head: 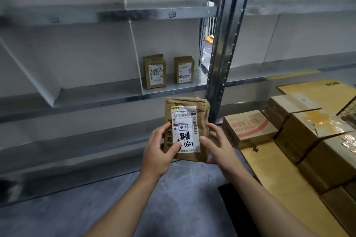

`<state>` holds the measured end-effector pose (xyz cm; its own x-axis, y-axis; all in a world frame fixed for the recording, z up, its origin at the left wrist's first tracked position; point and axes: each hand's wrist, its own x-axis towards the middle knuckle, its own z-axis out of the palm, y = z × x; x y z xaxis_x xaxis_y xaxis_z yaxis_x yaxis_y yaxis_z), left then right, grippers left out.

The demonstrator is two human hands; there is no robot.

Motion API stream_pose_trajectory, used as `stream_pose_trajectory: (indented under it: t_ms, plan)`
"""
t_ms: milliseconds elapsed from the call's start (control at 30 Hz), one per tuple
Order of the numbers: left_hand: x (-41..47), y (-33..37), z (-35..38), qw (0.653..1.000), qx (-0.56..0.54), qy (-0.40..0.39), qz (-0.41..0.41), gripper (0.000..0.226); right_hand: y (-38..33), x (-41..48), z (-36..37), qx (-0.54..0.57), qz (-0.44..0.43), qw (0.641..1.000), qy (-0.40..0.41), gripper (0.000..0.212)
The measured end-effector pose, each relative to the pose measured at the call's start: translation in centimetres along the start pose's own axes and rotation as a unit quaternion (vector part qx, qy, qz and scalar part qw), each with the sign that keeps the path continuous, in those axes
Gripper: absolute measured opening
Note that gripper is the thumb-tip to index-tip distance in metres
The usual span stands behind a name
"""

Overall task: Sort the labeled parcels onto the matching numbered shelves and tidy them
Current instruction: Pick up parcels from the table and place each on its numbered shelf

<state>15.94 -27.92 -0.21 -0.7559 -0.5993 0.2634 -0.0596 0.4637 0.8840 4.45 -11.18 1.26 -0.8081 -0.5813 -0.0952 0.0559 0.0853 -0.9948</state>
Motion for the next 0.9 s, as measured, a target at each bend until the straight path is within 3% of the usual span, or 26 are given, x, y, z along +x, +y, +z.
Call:
stream_pose_trajectory:
  t_ms: [133,367,500,900]
  plan:
    - [0.1,-0.9,-2.9,0.997,0.051,0.047,0.031,0.061,-0.1,2.0,3.9,-0.014,-0.019,1.0,-0.018,0.064]
    - [0.9,-3.7,-8.6,0.992,0.076,0.097,0.025,0.063,-0.6,3.8,11.5,0.004,-0.05,0.997,-0.053,0.062]
    - [2.1,-5.4,-12.3,0.991,0.076,0.107,0.032,0.063,-1.3,5.1,16.1,0.01,-0.06,0.998,-0.033,0.058]
    - [10.9,-5.2,-23.1,0.978,0.139,0.038,0.15,0.061,-5.9,10.4,24.9,0.133,-0.092,0.986,0.051,0.042]
